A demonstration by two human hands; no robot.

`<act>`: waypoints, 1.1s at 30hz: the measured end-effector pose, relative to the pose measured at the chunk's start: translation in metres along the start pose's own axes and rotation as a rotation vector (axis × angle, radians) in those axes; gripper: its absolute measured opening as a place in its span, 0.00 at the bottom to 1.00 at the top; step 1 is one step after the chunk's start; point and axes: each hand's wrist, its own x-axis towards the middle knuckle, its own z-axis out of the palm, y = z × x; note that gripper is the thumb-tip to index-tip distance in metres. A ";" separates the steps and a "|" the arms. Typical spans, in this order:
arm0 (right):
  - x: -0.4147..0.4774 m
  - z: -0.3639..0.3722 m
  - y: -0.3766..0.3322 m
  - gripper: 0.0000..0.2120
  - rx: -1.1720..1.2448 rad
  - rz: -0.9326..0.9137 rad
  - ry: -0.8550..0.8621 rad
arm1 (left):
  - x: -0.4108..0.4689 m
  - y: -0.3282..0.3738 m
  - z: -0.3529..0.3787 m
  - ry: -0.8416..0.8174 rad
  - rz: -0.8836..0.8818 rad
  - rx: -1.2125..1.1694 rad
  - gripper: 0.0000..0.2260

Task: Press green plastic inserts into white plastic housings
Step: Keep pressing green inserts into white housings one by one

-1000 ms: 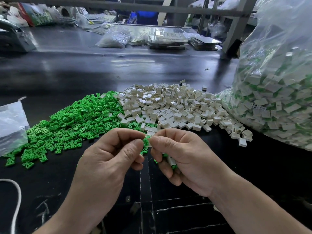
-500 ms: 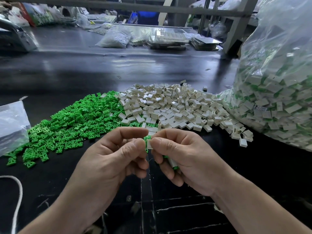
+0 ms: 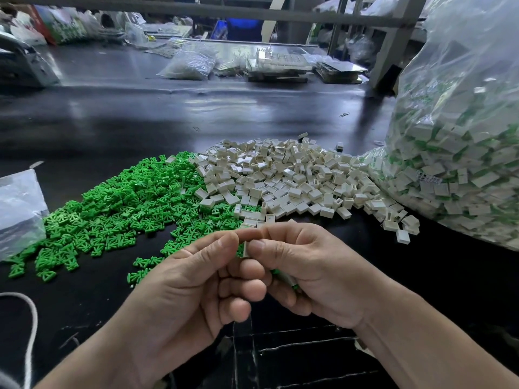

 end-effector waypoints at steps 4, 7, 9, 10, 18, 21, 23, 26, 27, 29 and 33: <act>0.000 0.000 -0.001 0.27 0.018 0.028 -0.003 | 0.000 -0.001 0.001 -0.032 -0.005 -0.040 0.19; -0.001 -0.001 -0.002 0.28 0.013 0.045 -0.004 | 0.000 -0.001 0.000 -0.058 -0.010 -0.051 0.17; -0.002 0.000 -0.004 0.28 0.009 0.049 -0.004 | 0.001 -0.002 0.000 -0.063 -0.022 -0.061 0.17; -0.002 0.000 -0.004 0.28 0.008 0.049 -0.005 | 0.000 -0.002 -0.001 -0.068 -0.028 -0.069 0.16; -0.006 -0.002 -0.007 0.19 -0.001 0.028 -0.028 | -0.001 -0.001 0.005 -0.082 -0.047 -0.091 0.17; -0.005 0.000 -0.005 0.17 -0.003 0.026 -0.020 | -0.001 -0.001 0.008 -0.057 -0.045 -0.099 0.19; -0.004 0.001 -0.005 0.21 0.036 0.032 -0.010 | -0.002 -0.002 0.007 -0.025 -0.049 -0.168 0.22; -0.004 0.001 -0.005 0.18 0.064 0.007 -0.009 | -0.002 0.000 0.007 -0.022 -0.054 -0.267 0.26; -0.004 0.000 -0.005 0.19 0.064 0.001 -0.012 | -0.002 0.000 0.007 -0.010 -0.042 -0.254 0.27; -0.004 0.001 -0.005 0.22 0.066 -0.001 -0.008 | -0.001 -0.001 0.009 0.035 -0.010 -0.225 0.28; -0.003 0.003 -0.004 0.25 0.053 -0.016 -0.003 | 0.001 -0.004 0.014 0.083 0.066 -0.202 0.25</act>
